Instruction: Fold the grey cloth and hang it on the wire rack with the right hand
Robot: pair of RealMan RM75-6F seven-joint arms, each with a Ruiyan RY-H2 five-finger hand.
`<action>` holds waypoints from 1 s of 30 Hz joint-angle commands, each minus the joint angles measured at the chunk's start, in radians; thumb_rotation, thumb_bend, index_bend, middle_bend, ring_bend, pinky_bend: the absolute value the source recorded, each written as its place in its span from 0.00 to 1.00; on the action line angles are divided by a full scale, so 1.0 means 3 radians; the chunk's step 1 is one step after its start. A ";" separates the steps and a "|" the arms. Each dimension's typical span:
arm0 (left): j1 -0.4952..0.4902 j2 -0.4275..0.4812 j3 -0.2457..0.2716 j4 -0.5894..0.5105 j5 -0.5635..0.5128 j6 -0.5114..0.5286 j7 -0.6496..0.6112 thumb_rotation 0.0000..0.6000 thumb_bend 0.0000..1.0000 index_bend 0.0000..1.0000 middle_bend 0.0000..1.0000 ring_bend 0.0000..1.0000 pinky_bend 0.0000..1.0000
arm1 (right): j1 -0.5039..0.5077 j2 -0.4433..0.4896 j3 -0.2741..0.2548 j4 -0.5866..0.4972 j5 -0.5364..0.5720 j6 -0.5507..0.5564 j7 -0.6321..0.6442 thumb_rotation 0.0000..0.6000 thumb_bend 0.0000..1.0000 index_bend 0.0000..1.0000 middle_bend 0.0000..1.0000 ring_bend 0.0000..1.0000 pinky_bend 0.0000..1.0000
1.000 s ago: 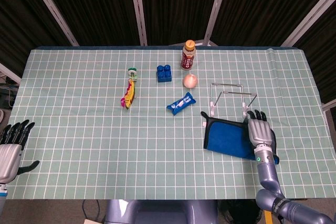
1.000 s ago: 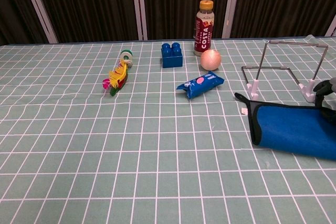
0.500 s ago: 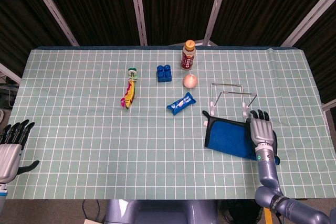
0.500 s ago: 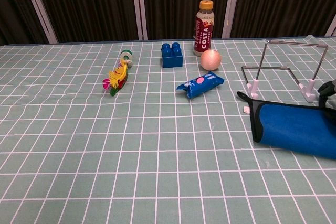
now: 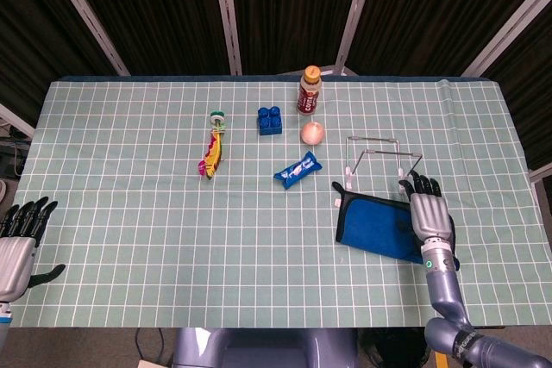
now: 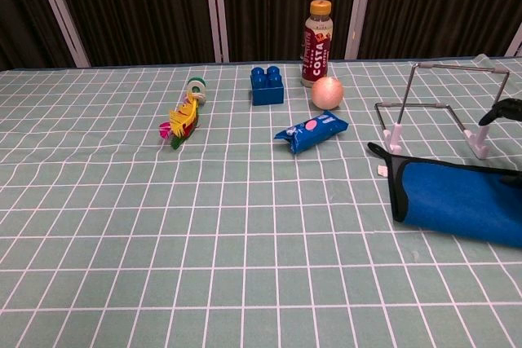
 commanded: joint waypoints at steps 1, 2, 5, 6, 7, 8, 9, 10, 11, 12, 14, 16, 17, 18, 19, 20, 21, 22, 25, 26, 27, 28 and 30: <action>0.0007 0.0009 0.0007 -0.0007 0.0019 0.0015 -0.0014 1.00 0.00 0.00 0.00 0.00 0.00 | -0.0124 0.0280 -0.0138 -0.0305 -0.0226 0.0093 0.0112 1.00 0.15 0.17 0.00 0.00 0.00; 0.0009 0.0011 0.0008 -0.0008 0.0024 0.0019 -0.0017 1.00 0.00 0.00 0.00 0.00 0.00 | -0.0144 0.0330 -0.0167 -0.0350 -0.0267 0.0096 0.0137 1.00 0.16 0.18 0.00 0.00 0.00; 0.0016 0.0018 0.0016 -0.0016 0.0046 0.0034 -0.0024 1.00 0.00 0.00 0.00 0.00 0.00 | -0.0240 0.0527 -0.0315 -0.0492 -0.0497 0.0133 0.0268 1.00 0.16 0.24 0.00 0.00 0.00; 0.0018 0.0019 0.0019 -0.0018 0.0052 0.0038 -0.0025 1.00 0.00 0.00 0.00 0.00 0.00 | -0.0271 0.0586 -0.0371 -0.0519 -0.0585 0.0144 0.0323 1.00 0.16 0.26 0.00 0.00 0.00; 0.0020 0.0020 0.0021 -0.0020 0.0057 0.0042 -0.0025 1.00 0.00 0.00 0.00 0.00 0.00 | -0.0300 0.0634 -0.0426 -0.0532 -0.0669 0.0155 0.0371 1.00 0.17 0.28 0.00 0.00 0.00; 0.0021 0.0021 0.0022 -0.0023 0.0061 0.0045 -0.0025 1.00 0.00 0.00 0.00 0.00 0.00 | -0.0330 0.0676 -0.0489 -0.0530 -0.0754 0.0167 0.0405 1.00 0.17 0.29 0.00 0.00 0.00; 0.0022 0.0021 0.0023 -0.0023 0.0062 0.0046 -0.0021 1.00 0.00 0.00 0.00 0.00 0.00 | -0.0367 0.0720 -0.0573 -0.0510 -0.0868 0.0187 0.0438 1.00 0.18 0.30 0.00 0.00 0.00; 0.0022 0.0019 0.0023 -0.0024 0.0062 0.0045 -0.0018 1.00 0.00 0.00 0.00 0.00 0.00 | -0.0390 0.0740 -0.0629 -0.0480 -0.0947 0.0202 0.0454 1.00 0.18 0.30 0.00 0.00 0.00; 0.0022 0.0018 0.0024 -0.0024 0.0062 0.0043 -0.0015 1.00 0.00 0.00 0.00 0.00 0.00 | -0.0412 0.0750 -0.0681 -0.0437 -0.1025 0.0223 0.0460 1.00 0.18 0.31 0.00 0.00 0.00; 0.0021 0.0016 0.0026 -0.0024 0.0063 0.0042 -0.0008 1.00 0.00 0.00 0.00 0.00 0.00 | -0.0439 0.0750 -0.0748 -0.0360 -0.1131 0.0260 0.0451 1.00 0.18 0.31 0.00 0.00 0.00; 0.0021 0.0012 0.0027 -0.0025 0.0064 0.0040 0.0000 1.00 0.00 0.00 0.00 0.00 0.00 | -0.0480 0.0724 -0.0835 -0.0220 -0.1278 0.0327 0.0418 1.00 0.18 0.32 0.00 0.00 0.00; 0.0021 0.0009 0.0027 -0.0026 0.0063 0.0041 0.0009 1.00 0.00 0.00 0.00 0.00 0.00 | -0.0520 0.0684 -0.0911 -0.0077 -0.1403 0.0386 0.0377 1.00 0.18 0.33 0.00 0.00 0.00; 0.0021 0.0007 0.0027 -0.0025 0.0060 0.0040 0.0013 1.00 0.00 0.00 0.00 0.00 0.00 | -0.0538 0.0662 -0.0938 -0.0020 -0.1449 0.0410 0.0374 1.00 0.18 0.34 0.00 0.00 0.00; 0.0021 0.0005 0.0026 -0.0025 0.0057 0.0037 0.0016 1.00 0.00 0.00 0.00 0.00 0.00 | -0.0554 0.0644 -0.0960 0.0026 -0.1487 0.0428 0.0376 1.00 0.19 0.34 0.00 0.00 0.00; 0.0020 0.0003 0.0025 -0.0025 0.0054 0.0035 0.0020 1.00 0.00 0.00 0.00 0.00 0.00 | -0.0568 0.0628 -0.0977 0.0062 -0.1521 0.0445 0.0385 1.00 0.19 0.34 0.00 0.00 0.00; 0.0019 0.0001 0.0024 -0.0024 0.0050 0.0032 0.0024 1.00 0.00 0.00 0.00 0.00 0.00 | -0.0580 0.0613 -0.0992 0.0094 -0.1555 0.0461 0.0395 1.00 0.19 0.34 0.00 0.00 0.00; 0.0017 -0.0002 0.0023 -0.0022 0.0046 0.0029 0.0029 1.00 0.00 0.00 0.00 0.00 0.00 | -0.0591 0.0592 -0.1001 0.0139 -0.1593 0.0483 0.0404 1.00 0.19 0.34 0.00 0.00 0.00; 0.0016 -0.0004 0.0023 -0.0021 0.0045 0.0026 0.0033 1.00 0.00 0.00 0.00 0.00 0.00 | -0.0597 0.0574 -0.1003 0.0180 -0.1617 0.0499 0.0398 1.00 0.19 0.34 0.00 0.00 0.00; 0.0015 -0.0007 0.0022 -0.0019 0.0042 0.0025 0.0039 1.00 0.00 0.00 0.00 0.00 0.00 | -0.0610 0.0494 -0.1003 0.0359 -0.1675 0.0532 0.0303 1.00 0.19 0.34 0.00 0.00 0.00; 0.0016 -0.0007 0.0022 -0.0018 0.0041 0.0026 0.0039 1.00 0.00 0.00 0.00 0.00 0.00 | -0.0616 0.0471 -0.1003 0.0400 -0.1676 0.0529 0.0277 1.00 0.19 0.34 0.00 0.00 0.00; 0.0017 -0.0007 0.0021 -0.0017 0.0040 0.0027 0.0039 1.00 0.00 0.00 0.00 0.00 0.00 | -0.0622 0.0456 -0.1003 0.0423 -0.1672 0.0524 0.0268 1.00 0.19 0.34 0.00 0.00 0.00; 0.0017 -0.0008 0.0020 -0.0016 0.0038 0.0028 0.0038 1.00 0.00 0.00 0.00 0.00 0.00 | -0.0626 0.0443 -0.1002 0.0441 -0.1669 0.0518 0.0263 1.00 0.19 0.34 0.00 0.00 0.00; 0.0015 -0.0010 0.0019 -0.0014 0.0034 0.0023 0.0039 1.00 0.00 0.00 0.00 0.00 0.00 | -0.0633 0.0418 -0.1010 0.0486 -0.1669 0.0497 0.0241 1.00 0.21 0.35 0.00 0.00 0.00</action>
